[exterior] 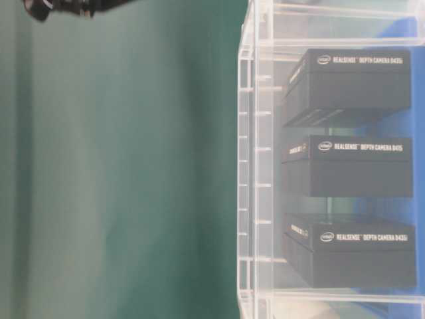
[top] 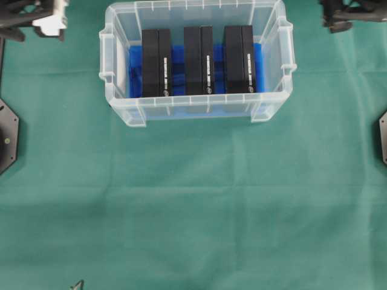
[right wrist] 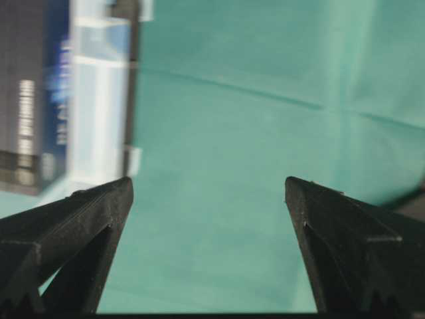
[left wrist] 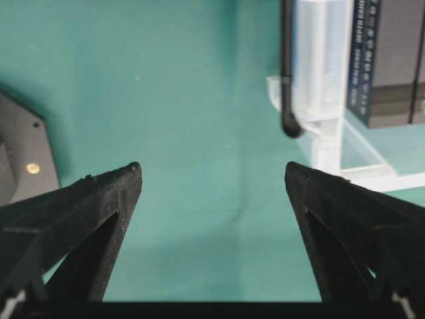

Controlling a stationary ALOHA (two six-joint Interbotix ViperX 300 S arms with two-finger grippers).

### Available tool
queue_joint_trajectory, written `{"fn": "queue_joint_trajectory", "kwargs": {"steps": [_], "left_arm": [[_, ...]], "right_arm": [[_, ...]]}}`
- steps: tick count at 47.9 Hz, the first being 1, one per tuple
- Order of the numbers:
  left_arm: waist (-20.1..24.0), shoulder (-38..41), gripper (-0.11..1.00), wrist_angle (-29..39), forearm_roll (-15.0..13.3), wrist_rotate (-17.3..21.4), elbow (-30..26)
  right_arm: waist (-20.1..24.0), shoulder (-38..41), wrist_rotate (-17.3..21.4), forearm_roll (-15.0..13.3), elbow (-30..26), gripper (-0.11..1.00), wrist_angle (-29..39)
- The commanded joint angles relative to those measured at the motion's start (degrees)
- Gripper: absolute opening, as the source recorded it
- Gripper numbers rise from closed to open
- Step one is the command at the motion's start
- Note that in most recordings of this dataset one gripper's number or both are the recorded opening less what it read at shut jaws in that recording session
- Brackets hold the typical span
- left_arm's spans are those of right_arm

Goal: Take the box out of the case with both arms.
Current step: 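Move both grippers up over the far edge of the clear bin, then lower both open grippers toward the left and right black boxes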

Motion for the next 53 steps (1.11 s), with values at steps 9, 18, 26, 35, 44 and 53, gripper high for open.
{"fn": "queue_joint_trajectory", "kwargs": {"steps": [9,18,26,35,44,53], "left_arm": [[-2.55,8.61,0.89,-0.44,0.7,-0.62,-8.79],[-4.22,14.94,0.89,-1.14,1.41,-1.05,-14.68],[-4.57,18.54,0.89,-2.55,1.85,-1.14,-18.46],[-5.36,22.32,0.89,-2.55,1.85,-0.88,-22.15],[-6.42,26.19,0.89,-2.55,1.93,0.0,-26.37],[-6.68,28.21,0.89,-2.64,1.93,0.09,-28.83]], "right_arm": [[3.16,7.21,0.26,0.35,-8.35,0.96,-1.05],[4.31,12.3,0.18,0.44,-13.27,0.96,-1.32],[5.45,16.44,0.18,0.79,-16.52,0.96,-2.29],[5.89,19.34,0.18,1.49,-18.81,0.96,-3.78],[6.06,20.57,0.18,1.58,-19.95,0.96,-4.66],[6.06,21.09,0.26,1.67,-20.13,0.96,-5.01]]}}
